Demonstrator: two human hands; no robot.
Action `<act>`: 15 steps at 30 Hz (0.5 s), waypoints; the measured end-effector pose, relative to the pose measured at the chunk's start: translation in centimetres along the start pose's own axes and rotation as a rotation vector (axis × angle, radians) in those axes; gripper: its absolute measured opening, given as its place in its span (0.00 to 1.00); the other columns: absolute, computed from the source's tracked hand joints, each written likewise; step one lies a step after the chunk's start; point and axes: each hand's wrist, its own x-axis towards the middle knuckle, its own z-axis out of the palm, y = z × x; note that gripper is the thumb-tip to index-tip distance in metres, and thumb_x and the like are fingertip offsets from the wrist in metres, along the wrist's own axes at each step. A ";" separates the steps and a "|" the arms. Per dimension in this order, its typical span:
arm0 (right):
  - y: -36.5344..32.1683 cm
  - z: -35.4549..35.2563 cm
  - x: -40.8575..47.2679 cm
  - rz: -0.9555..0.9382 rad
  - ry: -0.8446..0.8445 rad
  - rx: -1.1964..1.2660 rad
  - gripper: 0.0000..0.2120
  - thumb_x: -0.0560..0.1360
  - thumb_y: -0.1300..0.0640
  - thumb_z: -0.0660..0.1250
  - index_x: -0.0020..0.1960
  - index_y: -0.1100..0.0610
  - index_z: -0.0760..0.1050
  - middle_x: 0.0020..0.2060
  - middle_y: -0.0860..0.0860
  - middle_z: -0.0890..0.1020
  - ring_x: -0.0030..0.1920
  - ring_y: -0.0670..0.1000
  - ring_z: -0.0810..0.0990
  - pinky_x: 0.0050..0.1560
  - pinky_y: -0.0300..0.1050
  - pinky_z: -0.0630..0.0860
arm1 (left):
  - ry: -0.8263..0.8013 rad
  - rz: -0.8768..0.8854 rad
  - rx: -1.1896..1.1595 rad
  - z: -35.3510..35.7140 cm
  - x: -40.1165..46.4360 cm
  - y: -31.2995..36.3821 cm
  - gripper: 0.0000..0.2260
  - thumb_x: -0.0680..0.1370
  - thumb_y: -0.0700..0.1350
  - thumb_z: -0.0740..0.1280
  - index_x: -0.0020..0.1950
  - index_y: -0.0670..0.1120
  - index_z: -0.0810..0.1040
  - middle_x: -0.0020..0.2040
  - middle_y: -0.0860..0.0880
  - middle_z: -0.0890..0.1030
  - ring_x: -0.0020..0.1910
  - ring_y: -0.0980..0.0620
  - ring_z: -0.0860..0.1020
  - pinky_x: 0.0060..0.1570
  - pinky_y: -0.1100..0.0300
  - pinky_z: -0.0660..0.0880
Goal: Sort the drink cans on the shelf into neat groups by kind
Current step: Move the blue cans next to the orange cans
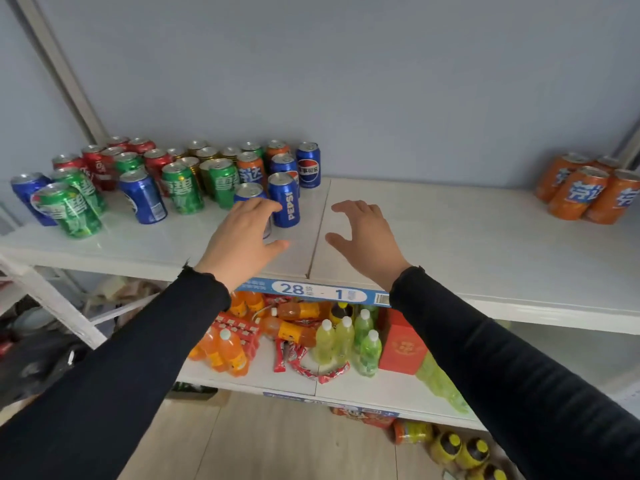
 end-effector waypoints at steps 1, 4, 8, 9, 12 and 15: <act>-0.7 0.5 0.4 0.010 -0.006 0.019 0.24 0.77 0.49 0.69 0.72 0.53 0.70 0.67 0.51 0.75 0.67 0.55 0.70 0.64 0.50 0.71 | 0.004 -0.005 -0.004 -0.4 0.0 -1.1 0.27 0.75 0.53 0.73 0.72 0.49 0.70 0.68 0.49 0.73 0.66 0.47 0.70 0.62 0.54 0.68; -1.8 2.3 1.7 0.071 -0.023 0.102 0.26 0.78 0.50 0.69 0.73 0.52 0.67 0.68 0.51 0.74 0.67 0.53 0.71 0.63 0.45 0.70 | 0.018 -0.020 -0.032 -0.7 0.6 -3.9 0.30 0.75 0.52 0.74 0.73 0.48 0.68 0.69 0.48 0.72 0.67 0.45 0.69 0.63 0.52 0.67; -2.2 5.6 4.0 0.198 -0.027 0.294 0.29 0.77 0.50 0.71 0.74 0.53 0.65 0.69 0.51 0.74 0.67 0.52 0.73 0.61 0.44 0.71 | 0.004 -0.071 -0.133 0.0 2.8 -7.4 0.34 0.73 0.50 0.76 0.75 0.50 0.65 0.71 0.47 0.70 0.70 0.46 0.68 0.67 0.51 0.67; -2.3 6.4 4.7 0.226 -0.019 0.345 0.29 0.77 0.49 0.71 0.74 0.53 0.65 0.69 0.51 0.74 0.67 0.51 0.73 0.61 0.44 0.71 | -0.009 -0.083 -0.167 0.3 3.7 -8.1 0.35 0.72 0.49 0.77 0.75 0.50 0.64 0.72 0.48 0.69 0.71 0.46 0.68 0.67 0.52 0.66; -2.6 8.1 7.4 0.250 0.056 0.450 0.29 0.77 0.47 0.70 0.74 0.52 0.64 0.69 0.51 0.73 0.67 0.51 0.73 0.62 0.48 0.73 | -0.066 -0.063 -0.223 1.1 6.6 -9.5 0.37 0.72 0.49 0.77 0.77 0.49 0.63 0.74 0.49 0.67 0.73 0.49 0.67 0.66 0.58 0.63; -2.9 9.0 10.7 0.213 0.141 0.450 0.26 0.78 0.45 0.67 0.73 0.50 0.66 0.67 0.52 0.74 0.66 0.53 0.72 0.63 0.49 0.72 | -0.168 -0.016 -0.249 1.5 9.5 -10.8 0.39 0.73 0.49 0.76 0.79 0.50 0.61 0.77 0.50 0.66 0.74 0.50 0.65 0.68 0.57 0.63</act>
